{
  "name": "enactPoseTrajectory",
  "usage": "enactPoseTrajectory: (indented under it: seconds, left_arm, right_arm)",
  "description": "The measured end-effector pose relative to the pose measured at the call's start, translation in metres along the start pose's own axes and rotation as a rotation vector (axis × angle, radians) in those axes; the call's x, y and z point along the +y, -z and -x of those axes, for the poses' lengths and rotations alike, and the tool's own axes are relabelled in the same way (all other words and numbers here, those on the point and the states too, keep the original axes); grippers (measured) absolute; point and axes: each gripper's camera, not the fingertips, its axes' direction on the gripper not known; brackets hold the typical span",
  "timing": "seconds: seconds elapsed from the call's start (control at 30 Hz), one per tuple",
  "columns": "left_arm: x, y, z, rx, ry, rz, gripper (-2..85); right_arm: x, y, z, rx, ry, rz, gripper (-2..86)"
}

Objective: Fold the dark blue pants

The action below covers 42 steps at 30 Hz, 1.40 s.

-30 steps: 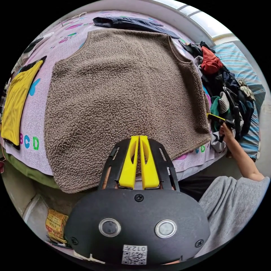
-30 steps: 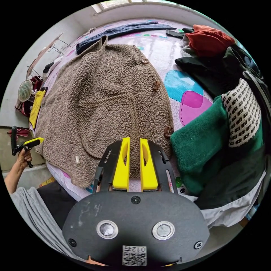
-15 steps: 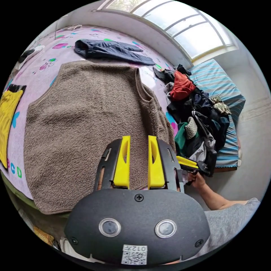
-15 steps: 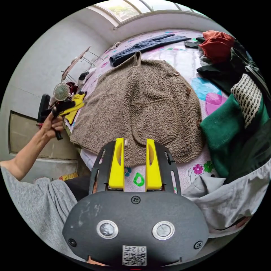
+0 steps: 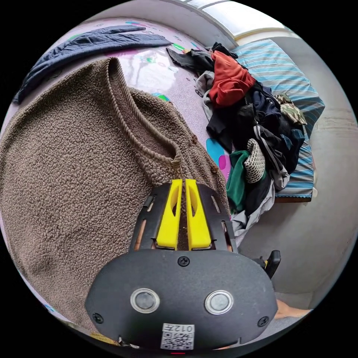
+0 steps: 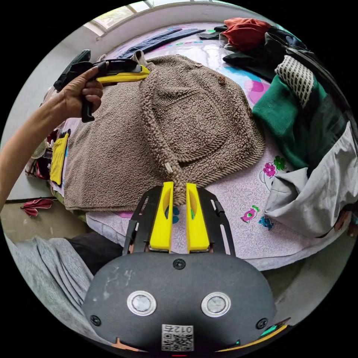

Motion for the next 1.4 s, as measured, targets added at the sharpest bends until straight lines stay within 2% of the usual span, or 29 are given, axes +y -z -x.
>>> enactPoseTrajectory:
  seconds: [0.2,0.3,0.4,0.57,0.73,0.9,1.03,1.13,1.4]
  left_arm:
    - [0.02,-0.037,-0.002,0.029,-0.09,0.071,1.4]
    - [0.033,-0.054,0.009,0.092,-0.096,0.102,1.1]
    - [0.046,-0.054,0.023,0.144,-0.088,0.066,0.9]
    - [0.089,-0.022,0.042,0.165,-0.084,-0.109,0.8]
    - [0.16,-0.015,0.044,0.167,-0.146,-0.137,0.8]
    - [0.247,-0.047,0.004,0.243,-0.394,0.04,0.8]
    - [0.311,-0.08,-0.053,0.422,-0.612,0.229,0.8]
    - [0.343,-0.096,-0.088,0.435,-0.75,0.319,0.8]
    - [0.398,-0.136,-0.131,0.413,-0.969,0.411,0.7]
  right_arm:
    - [0.028,0.049,0.127,0.065,-0.085,0.035,5.2]
    - [0.038,0.076,0.175,0.035,-0.159,0.025,5.5]
    - [0.045,0.119,0.227,-0.002,-0.197,-0.009,5.8]
    - [0.108,0.217,0.322,-0.001,-0.24,-0.171,2.3]
    - [0.246,0.277,0.419,-0.083,-0.413,-0.327,-0.1]
    - [0.384,0.338,0.535,-0.135,-0.588,-0.603,-0.7]
    - [0.487,0.392,0.644,-0.071,-0.7,-0.863,-0.8]
    - [0.558,0.406,0.707,0.008,-0.828,-0.974,-0.8]
    - [0.746,0.361,0.853,0.103,-1.125,-1.019,-0.9]
